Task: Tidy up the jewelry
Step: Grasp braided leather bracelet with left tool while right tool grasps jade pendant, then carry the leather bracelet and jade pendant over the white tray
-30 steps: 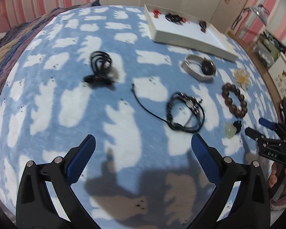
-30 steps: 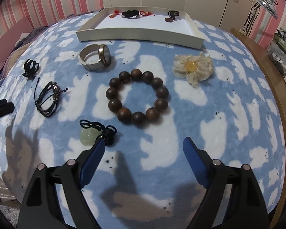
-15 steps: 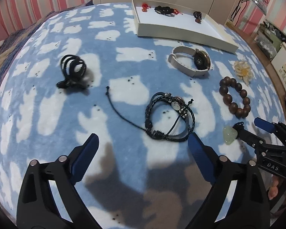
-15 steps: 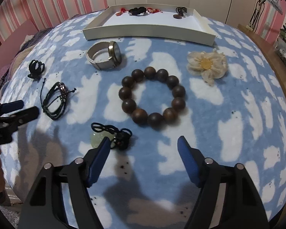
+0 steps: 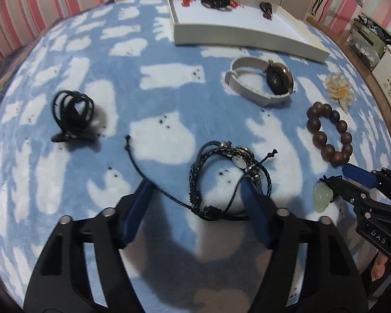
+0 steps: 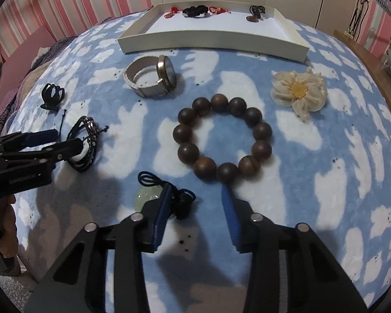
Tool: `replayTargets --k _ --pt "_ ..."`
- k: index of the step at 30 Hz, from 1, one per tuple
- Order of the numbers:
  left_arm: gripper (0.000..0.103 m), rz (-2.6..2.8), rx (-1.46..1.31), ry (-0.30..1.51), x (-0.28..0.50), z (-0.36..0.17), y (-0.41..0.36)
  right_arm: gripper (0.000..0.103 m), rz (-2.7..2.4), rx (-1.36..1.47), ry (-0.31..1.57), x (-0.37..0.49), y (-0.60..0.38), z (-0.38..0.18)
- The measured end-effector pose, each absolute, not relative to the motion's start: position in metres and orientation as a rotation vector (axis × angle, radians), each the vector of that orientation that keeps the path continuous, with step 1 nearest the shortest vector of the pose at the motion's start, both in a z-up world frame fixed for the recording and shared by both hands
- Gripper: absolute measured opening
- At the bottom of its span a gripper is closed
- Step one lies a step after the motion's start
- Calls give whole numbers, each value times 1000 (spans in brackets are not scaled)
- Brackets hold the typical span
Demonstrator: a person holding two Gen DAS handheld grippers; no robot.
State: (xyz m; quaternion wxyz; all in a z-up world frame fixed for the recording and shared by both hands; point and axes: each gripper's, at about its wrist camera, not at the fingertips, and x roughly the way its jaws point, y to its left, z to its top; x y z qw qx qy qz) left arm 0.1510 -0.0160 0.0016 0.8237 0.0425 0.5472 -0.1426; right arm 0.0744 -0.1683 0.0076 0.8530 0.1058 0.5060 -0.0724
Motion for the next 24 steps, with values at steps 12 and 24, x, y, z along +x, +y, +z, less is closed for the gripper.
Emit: replayTargets --k 12,24 --pt "55 -309 107 1159 152 2 -12 17 -141 224 1070 77 -159 6" --pt "9 -309 126 1181 140 7 -5 14 -109 142 1064 79 -153 10"
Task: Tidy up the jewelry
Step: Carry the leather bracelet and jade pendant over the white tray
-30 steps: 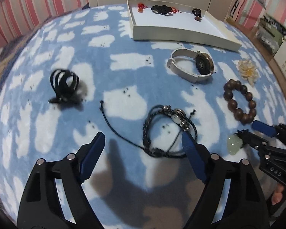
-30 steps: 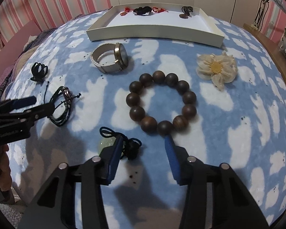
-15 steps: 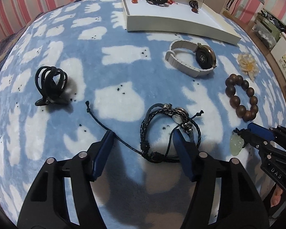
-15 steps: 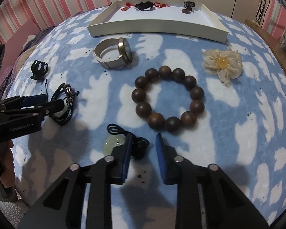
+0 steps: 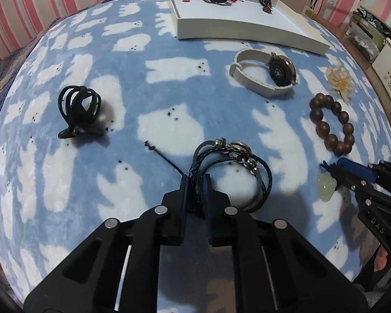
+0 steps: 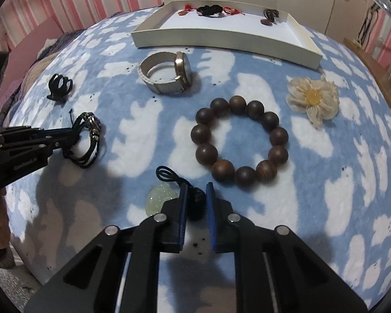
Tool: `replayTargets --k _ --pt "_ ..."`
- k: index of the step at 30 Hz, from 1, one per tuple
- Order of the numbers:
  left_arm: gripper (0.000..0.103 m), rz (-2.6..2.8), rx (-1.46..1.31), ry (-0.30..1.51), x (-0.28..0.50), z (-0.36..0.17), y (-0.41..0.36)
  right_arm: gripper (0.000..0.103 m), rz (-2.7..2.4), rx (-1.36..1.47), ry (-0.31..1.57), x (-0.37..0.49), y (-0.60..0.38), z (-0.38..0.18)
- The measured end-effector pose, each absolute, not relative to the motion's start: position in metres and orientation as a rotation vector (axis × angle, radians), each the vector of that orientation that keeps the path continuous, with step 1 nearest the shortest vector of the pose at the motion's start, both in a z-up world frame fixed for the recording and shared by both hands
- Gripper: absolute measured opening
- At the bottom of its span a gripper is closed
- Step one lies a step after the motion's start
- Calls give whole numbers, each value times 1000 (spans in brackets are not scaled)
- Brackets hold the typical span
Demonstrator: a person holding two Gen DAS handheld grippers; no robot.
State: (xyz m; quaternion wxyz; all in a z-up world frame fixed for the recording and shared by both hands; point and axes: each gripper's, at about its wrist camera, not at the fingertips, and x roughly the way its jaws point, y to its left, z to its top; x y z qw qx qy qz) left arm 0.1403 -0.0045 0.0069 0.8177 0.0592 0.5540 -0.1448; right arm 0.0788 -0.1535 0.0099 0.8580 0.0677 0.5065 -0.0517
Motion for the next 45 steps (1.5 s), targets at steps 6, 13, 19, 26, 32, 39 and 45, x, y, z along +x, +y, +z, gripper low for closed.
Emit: replayTargets --k 6,13,19,26,32,39,45 --pt "7 -305 132 1170 132 13 -3 13 -96 104 1046 78 -150 18" --pt "6 -307 145 1125 130 32 -11 13 -73 69 986 82 -153 41" --pt "7 -299 159 1071 143 54 -23 13 -94 41 898 96 -171 73" --pt "7 -313 151 1001 178 84 -42 13 -143 30 807 136 -208 109" --pt "7 -350 99 982 233 105 -64 13 -204 48 764 188 -248 123" --pt "7 -390 34 981 321 122 -93 13 -230 73 796 260 -289 117" --pt "7 -385 23 1039 387 93 -119 13 -236 94 847 313 -311 92"
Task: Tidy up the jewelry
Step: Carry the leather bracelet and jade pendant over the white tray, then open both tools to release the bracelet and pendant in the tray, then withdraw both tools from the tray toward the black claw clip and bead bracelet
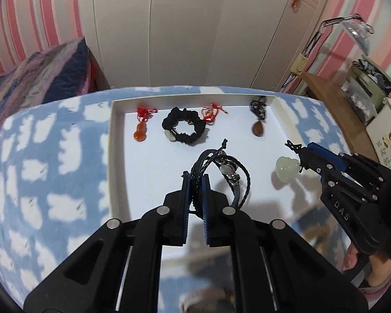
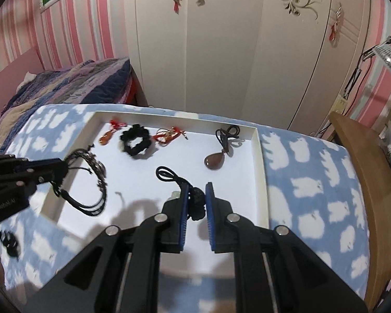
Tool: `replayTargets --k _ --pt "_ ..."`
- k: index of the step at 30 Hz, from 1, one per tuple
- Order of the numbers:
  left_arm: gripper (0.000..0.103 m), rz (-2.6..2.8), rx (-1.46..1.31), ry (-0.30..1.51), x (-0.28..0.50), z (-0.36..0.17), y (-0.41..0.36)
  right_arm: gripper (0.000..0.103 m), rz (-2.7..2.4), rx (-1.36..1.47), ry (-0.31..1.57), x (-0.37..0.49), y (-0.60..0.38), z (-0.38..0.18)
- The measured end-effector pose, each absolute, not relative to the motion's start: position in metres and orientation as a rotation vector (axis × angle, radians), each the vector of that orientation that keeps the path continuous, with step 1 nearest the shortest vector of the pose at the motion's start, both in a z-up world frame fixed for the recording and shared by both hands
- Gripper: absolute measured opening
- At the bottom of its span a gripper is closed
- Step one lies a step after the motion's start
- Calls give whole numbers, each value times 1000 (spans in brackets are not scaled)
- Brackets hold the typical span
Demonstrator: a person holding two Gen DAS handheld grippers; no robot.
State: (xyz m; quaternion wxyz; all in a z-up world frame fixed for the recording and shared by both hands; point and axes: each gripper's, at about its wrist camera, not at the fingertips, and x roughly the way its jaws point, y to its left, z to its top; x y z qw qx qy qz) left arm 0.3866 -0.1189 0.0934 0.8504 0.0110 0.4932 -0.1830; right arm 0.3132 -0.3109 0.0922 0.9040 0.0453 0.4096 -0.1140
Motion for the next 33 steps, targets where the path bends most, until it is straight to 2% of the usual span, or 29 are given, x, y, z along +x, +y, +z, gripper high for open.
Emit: replayTargets --k 15,24,26,27,28,29,30,31,33 --pt "7 -225 80 1104 471 31 -111 13 -287 142 941 420 -330 42" --pt "8 -207 97 1132 475 16 -113 15 -291 117 1007 439 -331 27" --pt "15 -204 109 1130 473 18 -114 18 -287 124 1016 441 -332 27" --pt "19 -205 109 1127 472 20 -114 24 -284 128 1014 441 -334 28" --pt "29 -205 109 1116 469 25 -114 29 -271 137 1007 440 -335 29" --pt "41 -206 108 1105 467 29 -115 43 -265 151 1000 438 -337 32" --pt "46 -209 108 1096 465 33 -115 54 -259 164 990 436 -339 35" --pt "54 -217 107 1081 460 41 -116 55 -250 181 971 431 -340 41" --pt "60 -232 107 1048 450 56 -115 55 -245 184 941 420 -340 55"
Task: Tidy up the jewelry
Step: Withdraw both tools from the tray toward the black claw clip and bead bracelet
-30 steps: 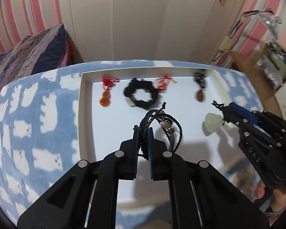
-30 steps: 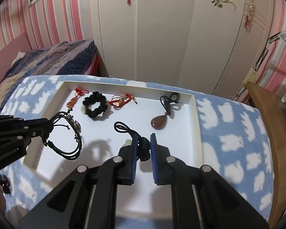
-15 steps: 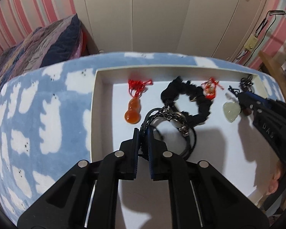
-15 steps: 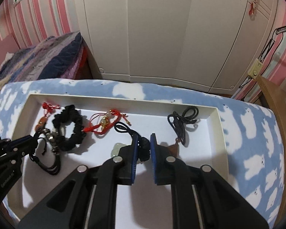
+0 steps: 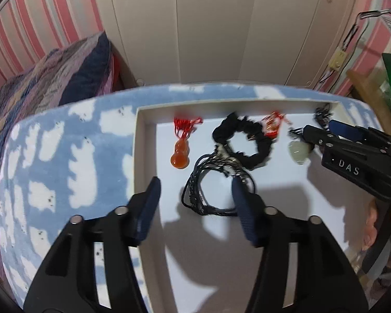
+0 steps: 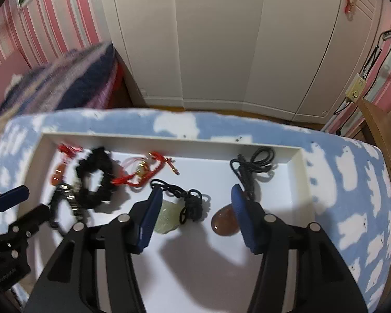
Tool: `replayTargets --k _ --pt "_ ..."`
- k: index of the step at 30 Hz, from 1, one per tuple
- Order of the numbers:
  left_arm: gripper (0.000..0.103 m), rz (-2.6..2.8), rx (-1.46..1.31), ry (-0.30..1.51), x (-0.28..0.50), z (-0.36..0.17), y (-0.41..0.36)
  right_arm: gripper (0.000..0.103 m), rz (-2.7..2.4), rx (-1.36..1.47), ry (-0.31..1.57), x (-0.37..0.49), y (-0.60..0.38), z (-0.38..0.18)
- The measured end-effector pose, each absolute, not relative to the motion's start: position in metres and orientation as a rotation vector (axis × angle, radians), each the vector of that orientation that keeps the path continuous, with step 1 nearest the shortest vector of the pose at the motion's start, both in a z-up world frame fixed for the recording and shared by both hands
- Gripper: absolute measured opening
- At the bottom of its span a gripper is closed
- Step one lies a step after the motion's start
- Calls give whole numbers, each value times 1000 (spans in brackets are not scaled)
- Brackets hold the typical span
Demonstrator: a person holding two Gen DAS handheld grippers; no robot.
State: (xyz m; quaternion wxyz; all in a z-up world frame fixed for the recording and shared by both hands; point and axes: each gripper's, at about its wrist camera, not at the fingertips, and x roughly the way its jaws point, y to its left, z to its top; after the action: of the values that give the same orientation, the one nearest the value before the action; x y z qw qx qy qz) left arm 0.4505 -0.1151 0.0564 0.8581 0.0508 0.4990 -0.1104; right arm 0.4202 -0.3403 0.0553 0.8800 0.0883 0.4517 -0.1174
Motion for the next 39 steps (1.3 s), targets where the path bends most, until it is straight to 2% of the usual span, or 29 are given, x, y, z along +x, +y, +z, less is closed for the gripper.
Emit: replayTargets --k 3,4,5,6,8,11,19,20,29,39 --pt "69 -255 70 1021 440 78 -104 58 -243 164 879 398 -338 84" --pt "76 -276 38 1007 432 89 -96 62 -243 154 851 387 -337 95" --pt "85 -286 16 992 426 97 -88 70 -253 143 820 374 -336 107" --pt "89 -287 -3 975 419 106 -80 78 -261 135 800 365 -337 114" --pt "93 -285 -41 935 402 125 -58 85 -264 114 744 335 -333 135" --pt "98 -272 -70 918 378 142 -30 87 -272 99 713 301 -331 151" --pt "100 -163 7 901 306 157 19 94 -326 169 721 229 -325 152" --pt "100 -160 9 912 300 152 25 97 -337 171 722 219 -322 151" --pt "100 -105 33 889 228 134 64 98 -414 105 748 159 -298 144" --pt "100 -130 57 845 180 138 70 98 -420 74 761 118 -272 144"
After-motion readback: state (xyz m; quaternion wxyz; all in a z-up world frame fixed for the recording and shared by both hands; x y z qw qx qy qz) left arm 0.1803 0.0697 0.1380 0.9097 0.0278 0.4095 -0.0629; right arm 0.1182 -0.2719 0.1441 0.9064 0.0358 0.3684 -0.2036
